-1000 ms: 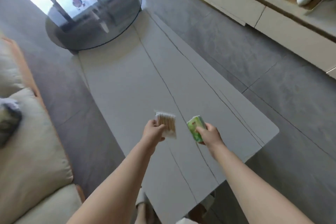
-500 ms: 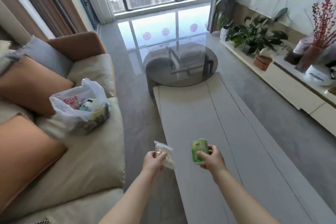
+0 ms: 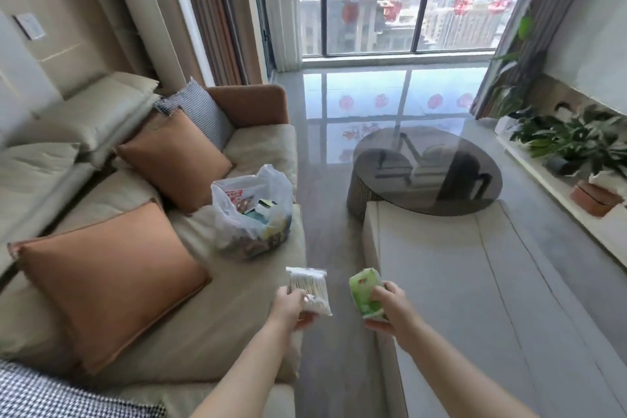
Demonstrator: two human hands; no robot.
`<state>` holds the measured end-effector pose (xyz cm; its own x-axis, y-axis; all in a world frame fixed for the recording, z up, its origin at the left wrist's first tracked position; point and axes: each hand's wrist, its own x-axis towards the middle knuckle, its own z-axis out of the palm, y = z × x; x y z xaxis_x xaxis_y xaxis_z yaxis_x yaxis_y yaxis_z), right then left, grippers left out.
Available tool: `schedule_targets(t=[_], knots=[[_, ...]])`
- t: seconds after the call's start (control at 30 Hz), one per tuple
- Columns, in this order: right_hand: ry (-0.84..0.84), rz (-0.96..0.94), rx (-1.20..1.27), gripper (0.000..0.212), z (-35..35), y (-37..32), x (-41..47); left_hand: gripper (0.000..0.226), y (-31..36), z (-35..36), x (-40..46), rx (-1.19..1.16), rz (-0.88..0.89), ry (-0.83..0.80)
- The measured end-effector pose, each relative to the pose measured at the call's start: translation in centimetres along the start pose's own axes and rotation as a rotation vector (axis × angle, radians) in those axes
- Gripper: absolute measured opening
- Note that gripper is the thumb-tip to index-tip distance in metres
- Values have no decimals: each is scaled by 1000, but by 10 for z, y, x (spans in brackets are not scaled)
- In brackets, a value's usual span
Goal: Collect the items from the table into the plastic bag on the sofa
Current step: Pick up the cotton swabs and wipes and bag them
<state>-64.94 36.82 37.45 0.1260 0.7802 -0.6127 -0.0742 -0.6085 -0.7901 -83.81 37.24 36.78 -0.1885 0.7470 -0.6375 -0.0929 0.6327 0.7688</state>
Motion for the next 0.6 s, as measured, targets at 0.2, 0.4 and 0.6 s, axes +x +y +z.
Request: schedule_targets(t=[0.2, 0.4, 0.6], knots=[[-75, -1, -67, 13, 46, -31, 50, 18, 27, -26, 27, -28, -1, 52], [-187, -18, -174, 25, 79, -75, 129, 23, 66, -30, 83, -64, 15, 137], [-279, 11, -317, 29, 116, -139, 214, 26, 123, -22, 155, -143, -5, 277]])
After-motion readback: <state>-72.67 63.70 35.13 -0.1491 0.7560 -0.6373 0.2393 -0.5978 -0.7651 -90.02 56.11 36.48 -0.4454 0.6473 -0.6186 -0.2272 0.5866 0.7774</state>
